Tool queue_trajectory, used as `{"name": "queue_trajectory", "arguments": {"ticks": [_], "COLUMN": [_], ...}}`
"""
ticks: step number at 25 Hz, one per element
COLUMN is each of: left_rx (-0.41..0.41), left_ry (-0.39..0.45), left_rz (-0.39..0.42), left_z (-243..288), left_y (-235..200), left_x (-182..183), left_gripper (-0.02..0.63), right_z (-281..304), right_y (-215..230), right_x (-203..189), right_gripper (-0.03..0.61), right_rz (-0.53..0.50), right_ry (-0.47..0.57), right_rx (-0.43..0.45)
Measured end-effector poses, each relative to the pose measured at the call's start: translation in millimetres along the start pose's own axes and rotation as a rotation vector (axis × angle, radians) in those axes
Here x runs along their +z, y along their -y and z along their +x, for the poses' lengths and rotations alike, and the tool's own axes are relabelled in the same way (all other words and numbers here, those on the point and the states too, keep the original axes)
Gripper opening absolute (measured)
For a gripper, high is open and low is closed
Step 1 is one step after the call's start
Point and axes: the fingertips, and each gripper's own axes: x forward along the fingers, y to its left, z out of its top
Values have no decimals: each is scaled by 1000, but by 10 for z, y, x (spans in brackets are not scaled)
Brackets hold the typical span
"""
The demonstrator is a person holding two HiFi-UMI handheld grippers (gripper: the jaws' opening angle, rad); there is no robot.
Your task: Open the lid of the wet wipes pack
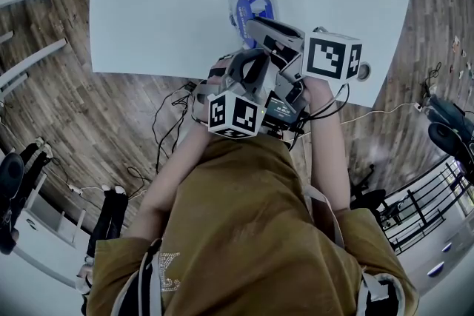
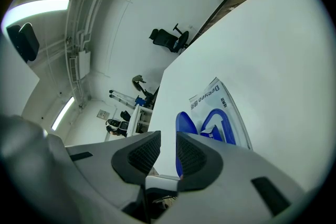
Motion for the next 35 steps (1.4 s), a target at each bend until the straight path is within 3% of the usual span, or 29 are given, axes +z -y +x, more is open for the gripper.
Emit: {"name": "queue_trajectory", "arguments": {"ticks": [11,35], "left_rx": [55,141], "left_ry": [2,14], "left_rz": [-29,-132], "left_z": [-39,-128], "left_y": [-146,-446], "left_x": [-50,-131], "left_gripper": [2,2], "right_z": [30,-23], "right_y": [-73,-36], "right_x": [-2,-65], "right_gripper": [87,88], "right_rz": [35,23], "right_ry": [14,15], "right_rx": [63,59]}}
